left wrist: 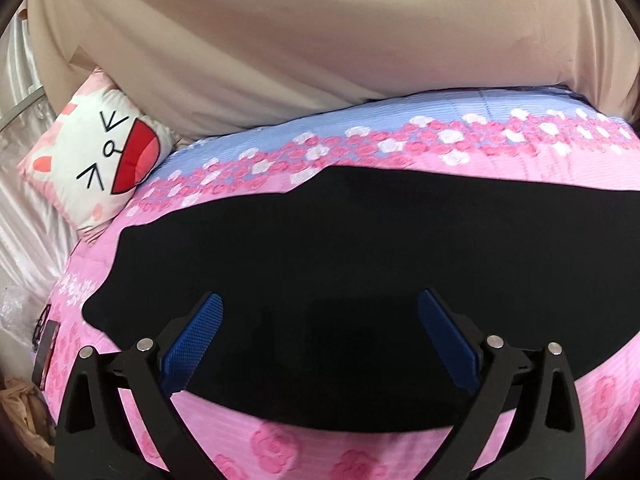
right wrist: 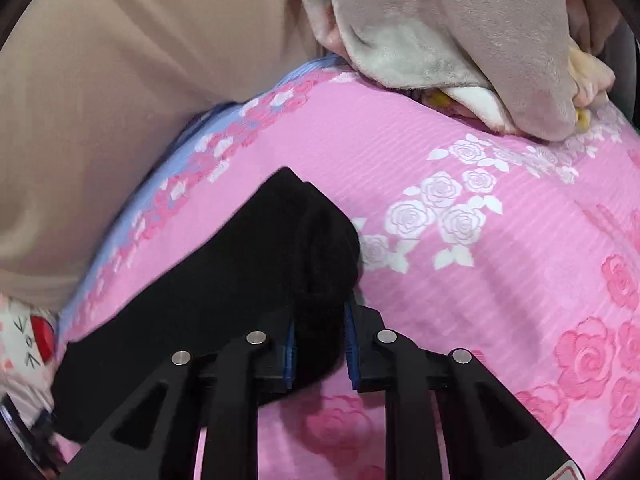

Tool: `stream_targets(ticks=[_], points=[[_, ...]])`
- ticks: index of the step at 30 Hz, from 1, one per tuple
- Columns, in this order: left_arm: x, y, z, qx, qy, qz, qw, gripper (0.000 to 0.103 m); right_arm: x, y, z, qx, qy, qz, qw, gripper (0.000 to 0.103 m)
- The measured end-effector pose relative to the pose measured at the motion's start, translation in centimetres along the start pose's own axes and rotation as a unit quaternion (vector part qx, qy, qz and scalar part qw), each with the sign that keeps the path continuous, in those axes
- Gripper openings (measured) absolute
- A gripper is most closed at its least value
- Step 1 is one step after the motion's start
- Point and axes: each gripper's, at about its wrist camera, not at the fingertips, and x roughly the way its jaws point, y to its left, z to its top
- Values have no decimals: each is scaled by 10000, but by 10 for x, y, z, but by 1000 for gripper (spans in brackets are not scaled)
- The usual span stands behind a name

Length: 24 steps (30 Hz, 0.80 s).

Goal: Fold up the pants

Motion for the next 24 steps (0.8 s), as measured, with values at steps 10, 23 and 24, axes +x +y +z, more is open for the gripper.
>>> stream_targets(ticks=[10,23,24], points=[[8,73,-18,-677,23,292,9973,97,-56,221,-18,-1490,-406,1768,9721,17],[-4,128,-36,-982,-165,210,9948,98,18,419,-174,-3454,1030,2061,9097,18],[-3,130,-38,-994,-154,192,9947,98,27,422,-188,-3583,1184,1972,9048,18]])
